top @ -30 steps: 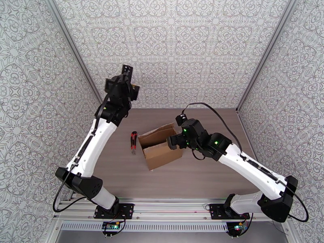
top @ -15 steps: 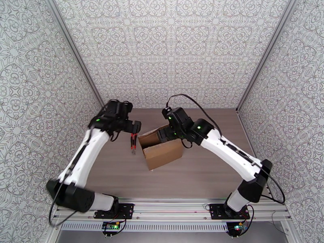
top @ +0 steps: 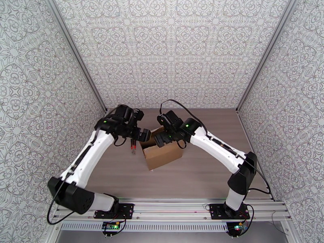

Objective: Unpack the express box

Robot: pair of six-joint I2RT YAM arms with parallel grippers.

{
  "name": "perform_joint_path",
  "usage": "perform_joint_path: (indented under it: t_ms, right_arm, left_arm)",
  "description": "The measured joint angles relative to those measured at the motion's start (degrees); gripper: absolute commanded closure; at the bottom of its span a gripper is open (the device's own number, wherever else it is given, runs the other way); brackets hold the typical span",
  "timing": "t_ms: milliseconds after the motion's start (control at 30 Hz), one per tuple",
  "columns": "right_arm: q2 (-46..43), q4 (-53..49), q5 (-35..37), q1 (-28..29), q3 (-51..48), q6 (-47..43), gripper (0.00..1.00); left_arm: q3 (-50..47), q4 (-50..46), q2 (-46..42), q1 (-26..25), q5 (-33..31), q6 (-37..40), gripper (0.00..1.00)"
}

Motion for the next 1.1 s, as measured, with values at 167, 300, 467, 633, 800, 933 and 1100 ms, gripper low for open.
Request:
perform_joint_path:
  t_ms: [167,300,467,633,800,933,1100]
  right_arm:
    - [0.0,-0.48,-0.04,0.0,0.0,-0.37,0.01]
    - [0.0,-0.61,-0.33,0.02,-0.02,-0.42,0.01]
    - [-0.07,-0.52,-1.09,0.0,-0.24,-0.98,0.01]
    - [-0.07,-0.55,-1.55,0.0,-0.24,-1.77,0.01]
    - [-0.46,-0.52,-1.51,0.0,-0.72,-1.9,0.01]
    - [-3.52,-0.52,-0.72,0.0,-2.89,-1.57,0.01]
    - [-8.74,0.85,0.37,0.02,-3.52,0.28,0.01]
  left_arm:
    - [-0.04,-0.09,4.13,-0.22,-2.67,-0.87,0.04]
    - [-0.09,0.0,4.26,-0.5,-3.61,-0.61,0.09]
    - [-0.11,0.92,4.28,-2.93,-6.69,2.54,0.16]
    - [1.01,1.44,7.41,-7.32,-10.19,6.88,0.4]
    - [1.05,2.01,10.01,-7.87,-11.28,9.07,0.64]
    - [0.98,2.23,8.94,-7.87,-12.13,10.16,0.85]
    - [0.52,3.52,5.57,-7.76,-16.26,10.12,1.0]
